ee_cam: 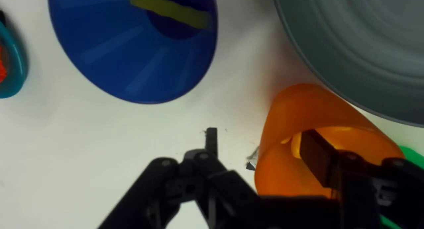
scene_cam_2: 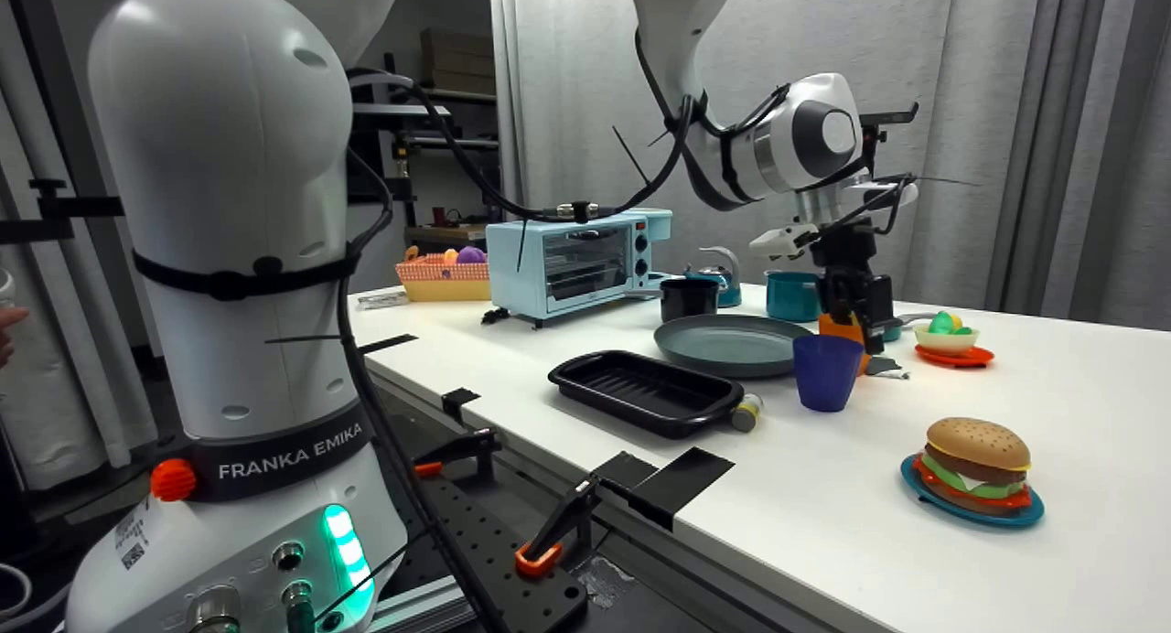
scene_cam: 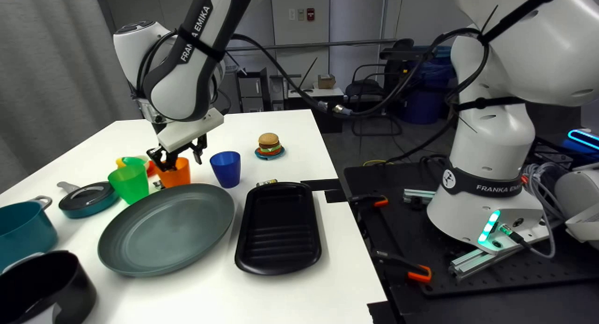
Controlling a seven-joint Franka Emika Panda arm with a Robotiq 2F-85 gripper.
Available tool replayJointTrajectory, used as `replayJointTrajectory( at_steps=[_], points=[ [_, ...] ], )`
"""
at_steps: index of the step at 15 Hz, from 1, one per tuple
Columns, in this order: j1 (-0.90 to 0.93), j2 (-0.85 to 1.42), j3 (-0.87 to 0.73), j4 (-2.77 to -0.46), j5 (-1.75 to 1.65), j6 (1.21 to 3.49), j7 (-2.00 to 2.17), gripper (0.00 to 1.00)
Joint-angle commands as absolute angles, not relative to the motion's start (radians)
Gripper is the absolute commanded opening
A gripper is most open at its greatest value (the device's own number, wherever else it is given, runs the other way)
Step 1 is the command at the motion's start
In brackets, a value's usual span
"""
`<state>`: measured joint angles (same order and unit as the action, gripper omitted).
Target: Move the objects from the orange cup to the gray plate
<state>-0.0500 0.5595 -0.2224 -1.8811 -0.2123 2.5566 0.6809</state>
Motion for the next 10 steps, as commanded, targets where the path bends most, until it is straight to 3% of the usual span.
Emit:
replayJointTrajectory(
  at_steps=[1,6,10],
  points=[
    [-0.028,0.592,-0.250,-1.838,-0.190,2.569,0.668,0.35],
    [-0.015,0.592,-0.267,-1.831,-0.206,2.567,0.667,0.00],
    [0.011,0.578,-0.289,-1.833,-0.232,2.569,0.675,0.01]
  ],
)
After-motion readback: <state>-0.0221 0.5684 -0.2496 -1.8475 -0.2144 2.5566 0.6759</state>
